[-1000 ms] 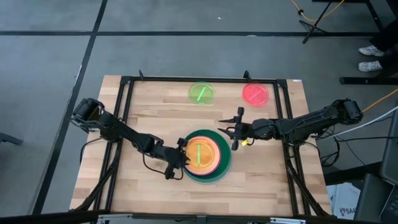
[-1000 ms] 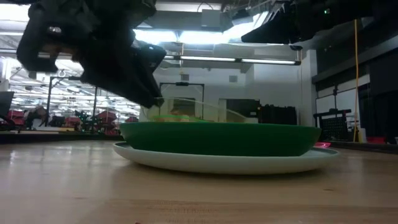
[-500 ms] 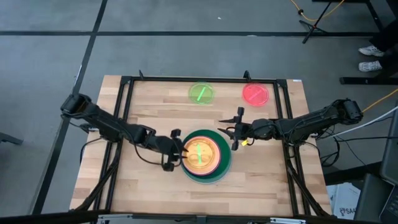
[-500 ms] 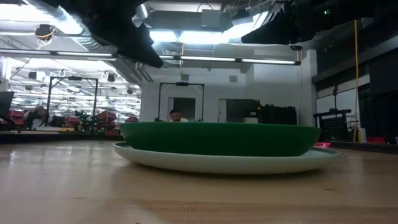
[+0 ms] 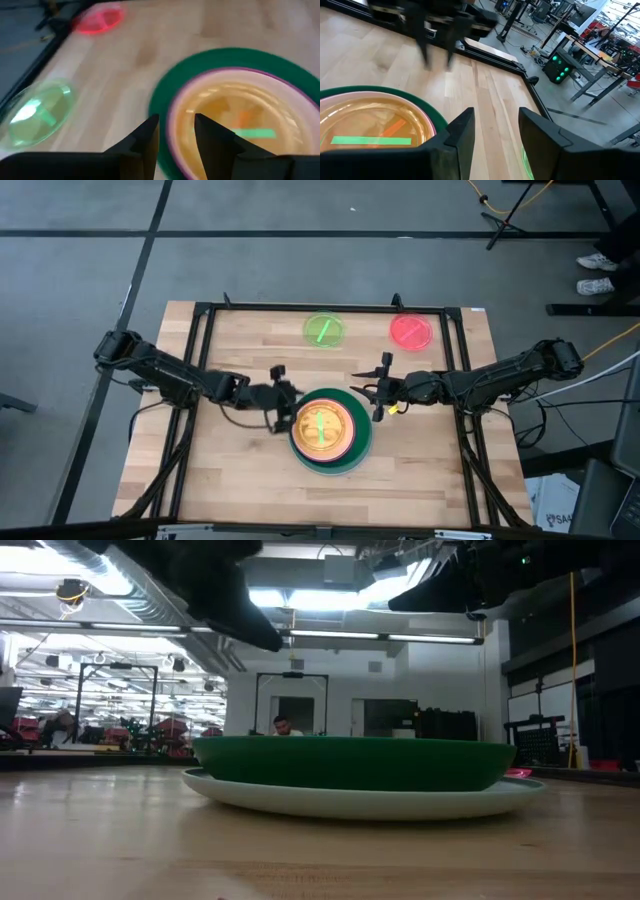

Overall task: Stack plastic plates
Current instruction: Stack the green transparent plate on top of the green transparent plate

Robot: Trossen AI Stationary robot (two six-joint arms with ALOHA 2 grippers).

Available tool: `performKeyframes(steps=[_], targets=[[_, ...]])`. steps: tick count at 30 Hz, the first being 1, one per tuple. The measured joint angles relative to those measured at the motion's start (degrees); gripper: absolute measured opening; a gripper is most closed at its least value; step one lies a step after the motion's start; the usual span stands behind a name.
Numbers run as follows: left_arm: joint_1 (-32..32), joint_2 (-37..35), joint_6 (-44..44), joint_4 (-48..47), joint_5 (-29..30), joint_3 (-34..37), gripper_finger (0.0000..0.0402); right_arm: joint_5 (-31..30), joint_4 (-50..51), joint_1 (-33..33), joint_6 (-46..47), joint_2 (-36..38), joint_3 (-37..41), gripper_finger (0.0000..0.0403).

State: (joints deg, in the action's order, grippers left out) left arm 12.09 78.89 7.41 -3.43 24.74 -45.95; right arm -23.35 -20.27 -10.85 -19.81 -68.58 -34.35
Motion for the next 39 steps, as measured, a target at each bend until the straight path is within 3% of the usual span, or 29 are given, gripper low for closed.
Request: performKeyframes(steps=[7, 22, 29, 36, 39], targets=[[-8.8, 1.5, 5.6, -0.9, -8.7, -3.3, 0.0118, 0.0, 0.0, 0.0, 0.0, 0.0, 0.0, 0.0147], [-25.2, 13.7, 5.6, -16.6, -13.6, -18.3, 0.0118, -0.1, 0.5, 0.0, 0.0, 0.0, 0.0, 0.0147], [-33.4, 16.8, 0.0, -16.5, -17.4, -19.9, 0.0118, -0.1, 1.1, 0.0, 1.3, 0.0, 0.0, 0.0147], [-41.5, 19.9, 2.6, -16.4, -17.5, -19.9, 0.0118, -0.2, 1.2, 0.0, 1.4, 0.0, 0.0, 0.0147], [-44.7, 22.1, 4.4, -16.4, -21.7, -19.9, 0.0118, -0.2, 1.2, 0.0, 1.4, 0.0, 0.0, 0.0147]])
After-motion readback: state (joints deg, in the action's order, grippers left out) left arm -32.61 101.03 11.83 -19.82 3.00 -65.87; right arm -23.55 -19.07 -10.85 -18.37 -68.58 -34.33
